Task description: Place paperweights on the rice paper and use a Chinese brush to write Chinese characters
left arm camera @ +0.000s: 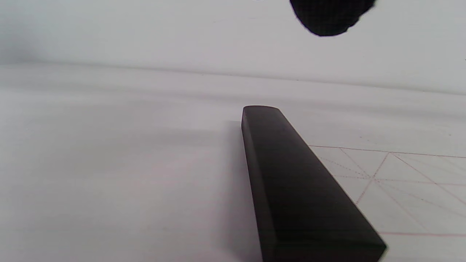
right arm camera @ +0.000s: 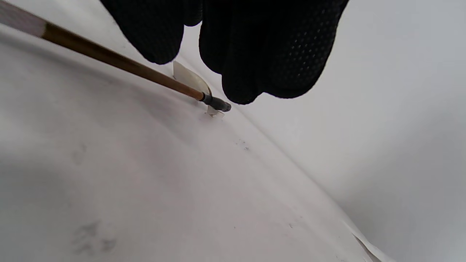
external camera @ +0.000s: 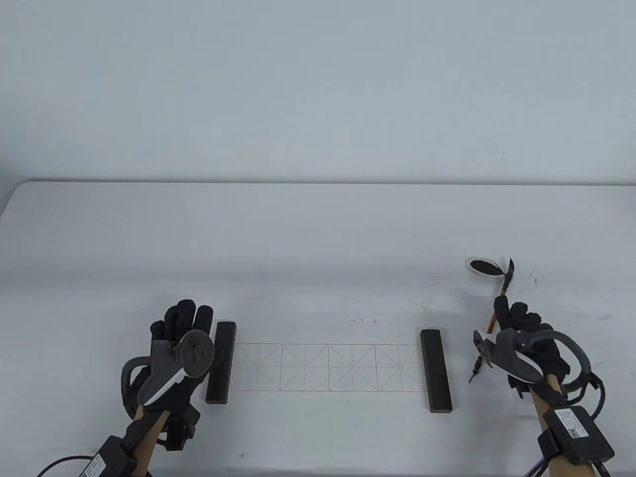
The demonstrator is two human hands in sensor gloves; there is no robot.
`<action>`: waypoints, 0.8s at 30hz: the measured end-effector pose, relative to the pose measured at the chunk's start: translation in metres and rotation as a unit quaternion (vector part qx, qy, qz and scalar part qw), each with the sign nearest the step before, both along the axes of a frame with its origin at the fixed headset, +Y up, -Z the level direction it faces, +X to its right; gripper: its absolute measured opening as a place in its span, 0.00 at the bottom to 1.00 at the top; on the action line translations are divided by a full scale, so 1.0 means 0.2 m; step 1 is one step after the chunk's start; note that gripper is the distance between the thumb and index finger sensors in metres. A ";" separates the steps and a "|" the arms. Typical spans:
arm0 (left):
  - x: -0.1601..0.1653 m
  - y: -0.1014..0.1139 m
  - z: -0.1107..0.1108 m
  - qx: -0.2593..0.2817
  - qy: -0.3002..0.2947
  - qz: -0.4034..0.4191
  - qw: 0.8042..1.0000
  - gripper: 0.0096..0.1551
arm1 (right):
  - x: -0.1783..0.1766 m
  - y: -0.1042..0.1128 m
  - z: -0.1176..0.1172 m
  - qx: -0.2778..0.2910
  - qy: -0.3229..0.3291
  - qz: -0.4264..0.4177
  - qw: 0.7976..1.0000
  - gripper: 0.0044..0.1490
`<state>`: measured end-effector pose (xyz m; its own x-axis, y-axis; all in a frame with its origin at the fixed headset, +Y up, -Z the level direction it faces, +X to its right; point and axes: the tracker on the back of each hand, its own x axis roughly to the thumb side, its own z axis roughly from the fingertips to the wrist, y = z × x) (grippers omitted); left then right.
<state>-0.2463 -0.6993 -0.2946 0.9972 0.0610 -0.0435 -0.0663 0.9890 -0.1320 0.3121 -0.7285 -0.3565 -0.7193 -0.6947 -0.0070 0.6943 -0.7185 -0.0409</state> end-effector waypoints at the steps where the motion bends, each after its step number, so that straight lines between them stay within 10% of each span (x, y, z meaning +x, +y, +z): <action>1: 0.00 0.00 0.00 -0.001 0.001 0.001 1.000 0.50 | 0.00 -0.01 -0.01 -0.005 -0.001 0.004 1.000 0.47; 24: -0.01 -0.01 0.00 -0.008 0.007 0.004 1.000 0.52 | -0.04 -0.07 -0.10 -0.059 0.024 0.076 0.995 0.43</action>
<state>-0.2481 -0.7008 -0.2951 0.9960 0.0680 -0.0587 -0.0760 0.9862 -0.1472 0.3050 -0.7417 -0.3756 -0.6031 -0.7896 0.1135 0.7948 -0.6069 0.0013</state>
